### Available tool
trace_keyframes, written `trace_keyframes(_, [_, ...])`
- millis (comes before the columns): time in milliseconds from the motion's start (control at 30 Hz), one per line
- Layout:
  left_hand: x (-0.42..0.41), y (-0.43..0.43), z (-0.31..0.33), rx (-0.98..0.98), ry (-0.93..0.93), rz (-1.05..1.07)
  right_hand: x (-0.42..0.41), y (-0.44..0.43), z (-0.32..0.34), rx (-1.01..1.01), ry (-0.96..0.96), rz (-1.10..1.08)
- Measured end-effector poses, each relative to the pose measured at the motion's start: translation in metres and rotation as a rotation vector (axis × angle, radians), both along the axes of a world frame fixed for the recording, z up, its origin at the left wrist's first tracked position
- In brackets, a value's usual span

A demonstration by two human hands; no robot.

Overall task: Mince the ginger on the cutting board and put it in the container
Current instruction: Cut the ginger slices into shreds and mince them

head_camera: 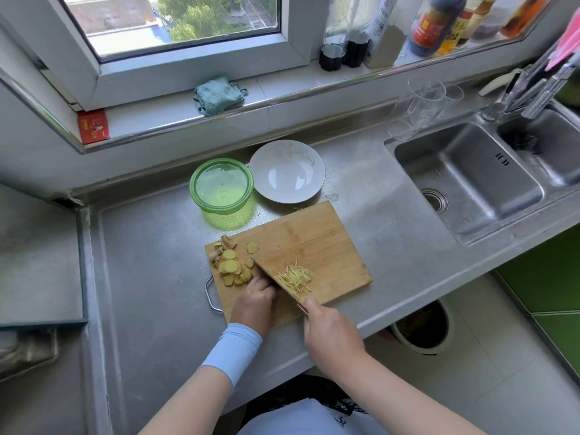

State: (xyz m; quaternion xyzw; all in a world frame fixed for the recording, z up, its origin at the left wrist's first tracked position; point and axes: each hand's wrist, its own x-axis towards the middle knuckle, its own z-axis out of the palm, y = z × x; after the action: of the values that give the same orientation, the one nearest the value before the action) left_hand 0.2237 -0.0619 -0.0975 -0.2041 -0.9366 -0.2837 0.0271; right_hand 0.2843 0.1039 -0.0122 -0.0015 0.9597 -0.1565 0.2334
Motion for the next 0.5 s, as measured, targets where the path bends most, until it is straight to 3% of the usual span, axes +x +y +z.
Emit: trace_keyframes(500, [0.002, 0.0, 0.0, 0.002, 0.017, 0.016, 0.003, 0.004, 0.002, -0.022, -0.015, -0.013])
